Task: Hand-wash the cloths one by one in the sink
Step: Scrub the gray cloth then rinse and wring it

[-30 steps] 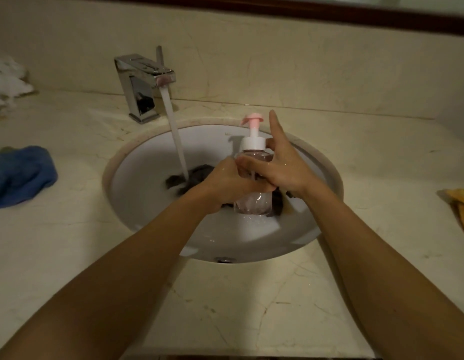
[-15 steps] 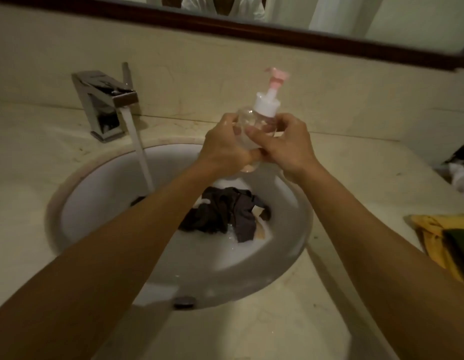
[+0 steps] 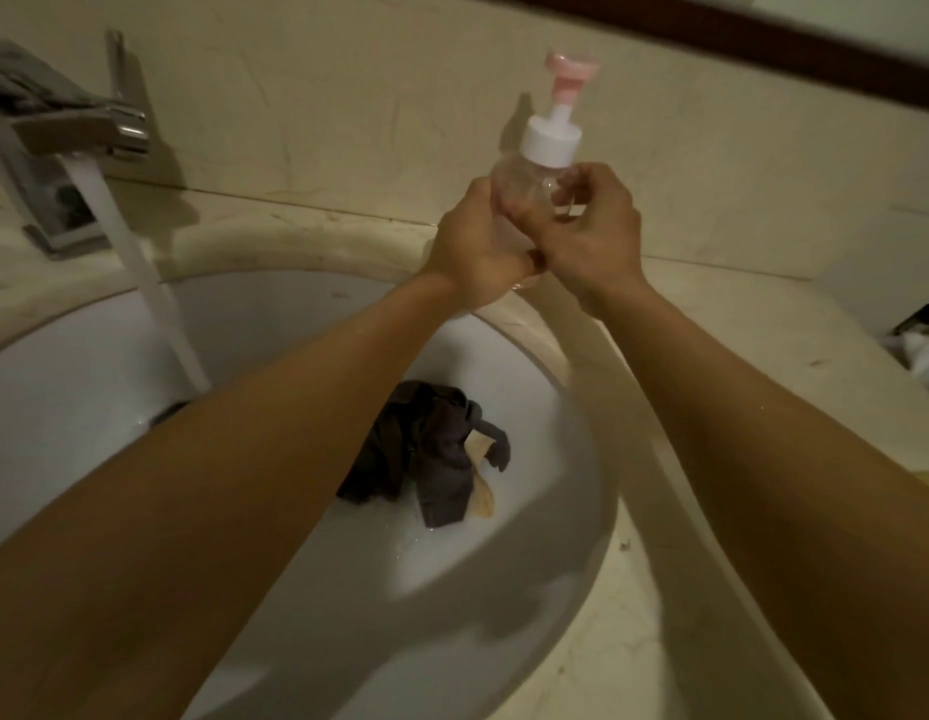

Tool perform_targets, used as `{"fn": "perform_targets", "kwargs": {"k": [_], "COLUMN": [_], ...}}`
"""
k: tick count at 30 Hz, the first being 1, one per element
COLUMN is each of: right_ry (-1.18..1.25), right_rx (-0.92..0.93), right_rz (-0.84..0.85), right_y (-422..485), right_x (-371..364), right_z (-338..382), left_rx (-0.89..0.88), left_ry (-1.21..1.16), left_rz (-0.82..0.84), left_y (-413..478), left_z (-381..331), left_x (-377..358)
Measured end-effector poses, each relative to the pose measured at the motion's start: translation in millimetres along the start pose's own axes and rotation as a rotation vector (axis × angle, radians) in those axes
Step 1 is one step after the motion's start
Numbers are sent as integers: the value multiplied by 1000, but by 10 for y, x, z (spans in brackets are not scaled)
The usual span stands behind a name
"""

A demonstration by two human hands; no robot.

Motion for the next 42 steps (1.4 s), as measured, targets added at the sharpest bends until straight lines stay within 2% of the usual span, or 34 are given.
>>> {"fn": "perform_targets", "kwargs": {"k": [2,5,6,8,10,13,15,18,21,23,25,28,31,33,35,37,39,41,42], "right_ry": [2,30,32,30,1,-54,-81,-331,-606,-812,-871,-878,-890,-801,-548,-139,265,441,365], "right_rx": [-36,-147,-157,-122,-54,0,7,150,265,194,93,72,143,179,-4,-352,-650,-655,-564], "right_rz": [36,31,-1,-30,16,192,390,703,1036,1177,1202,1073,935,906,999,1075,1020,867,779], "right_y": [-53,-242,-315,-493,-681,-984,-1219,-1659,-2118,-2192,-2102,-1890,-1732,-1664,-1672,-1807,-1822,-1623,-1453], "right_x": [-20,82,167,302,306,63,-255,-868,-1513,-1716,-1819,-2014,-2189,-2263,-2287,-2195,-2063,-1929,-1881], "right_z": [-51,-167,-163,-60,80,231,262,286,98,-192,-397,-527,-394,-256,-227,-205,-141,-63,-82], "left_rx": [-11,55,46,25,-7,-54,-30,31,204,336,410,406,301,214,211,313,436,570,623], "left_ry": [80,32,145,270,373,515,580,793,1008,1191,1250,1251,1208,1076,884,685,366,-38,-154], "left_rz": [40,141,122,89,74,140,218,371,634,718,723,618,509,443,365,317,237,51,-27], "left_y": [2,-227,-274,-442,-600,-932,-1165,-1438,-1651,-1687,-1666,-1600,-1479,-1337,-1264,-1260,-1254,-1283,-1317], "left_z": [55,75,86,76,78,146,298,710,1503,2032,2361,2328,2012,1807,1649,1597,1530,1411,1363], "left_x": [-11,79,158,386,589,815,915,924,941,1127,1239,1167,1124,1181,1237,1230,1219,1273,1298]}}
Point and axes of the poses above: each hand's wrist, its own y-axis towards the middle knuckle, its own x-axis out of the back of the hand, z = x × y, the point moved 10 cm from there along y, towards the middle knuckle, and after that the axes turned 6 degrees about y, right-handed, at the moved point
